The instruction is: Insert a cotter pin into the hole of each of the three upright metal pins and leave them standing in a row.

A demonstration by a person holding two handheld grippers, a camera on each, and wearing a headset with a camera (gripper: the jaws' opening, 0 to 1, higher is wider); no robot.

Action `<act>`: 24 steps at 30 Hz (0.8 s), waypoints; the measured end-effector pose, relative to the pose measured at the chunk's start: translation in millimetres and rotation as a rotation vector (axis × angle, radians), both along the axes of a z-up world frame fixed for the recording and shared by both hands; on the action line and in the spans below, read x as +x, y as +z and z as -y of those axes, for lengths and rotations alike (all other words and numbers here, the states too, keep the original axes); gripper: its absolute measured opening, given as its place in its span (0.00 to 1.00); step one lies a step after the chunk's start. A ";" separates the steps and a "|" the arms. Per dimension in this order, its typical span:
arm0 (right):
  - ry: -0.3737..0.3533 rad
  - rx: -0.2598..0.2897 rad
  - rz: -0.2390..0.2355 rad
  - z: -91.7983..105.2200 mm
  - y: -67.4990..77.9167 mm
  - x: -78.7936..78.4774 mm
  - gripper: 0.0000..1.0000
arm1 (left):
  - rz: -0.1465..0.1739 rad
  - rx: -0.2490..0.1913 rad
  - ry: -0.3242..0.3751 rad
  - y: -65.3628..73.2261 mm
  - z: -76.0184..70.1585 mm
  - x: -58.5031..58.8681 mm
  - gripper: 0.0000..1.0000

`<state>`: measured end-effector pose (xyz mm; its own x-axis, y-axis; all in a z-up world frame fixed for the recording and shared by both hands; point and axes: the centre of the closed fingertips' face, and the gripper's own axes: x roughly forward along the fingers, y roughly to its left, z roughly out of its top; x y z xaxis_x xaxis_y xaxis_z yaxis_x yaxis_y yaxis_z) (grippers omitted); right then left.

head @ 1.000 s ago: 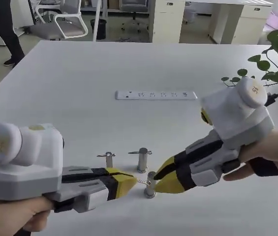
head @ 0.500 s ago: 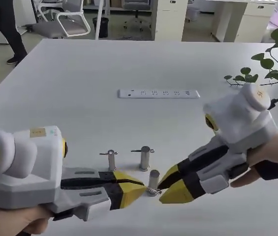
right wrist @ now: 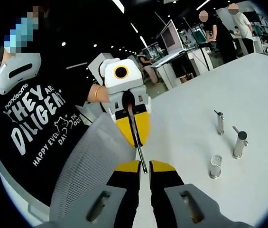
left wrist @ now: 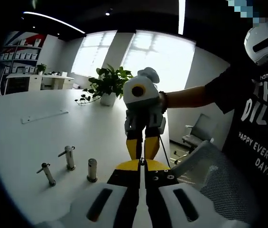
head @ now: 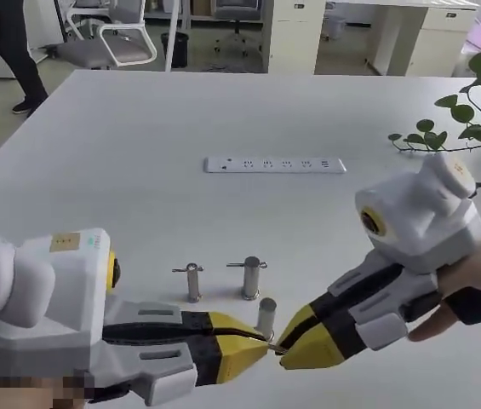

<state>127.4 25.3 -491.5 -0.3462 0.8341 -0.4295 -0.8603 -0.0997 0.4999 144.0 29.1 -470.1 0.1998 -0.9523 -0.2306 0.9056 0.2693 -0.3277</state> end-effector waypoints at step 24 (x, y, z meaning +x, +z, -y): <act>0.111 -0.066 0.243 7.4 -10.2 12.6 0.00 | -0.009 0.027 0.085 -7.1 -4.6 13.5 0.02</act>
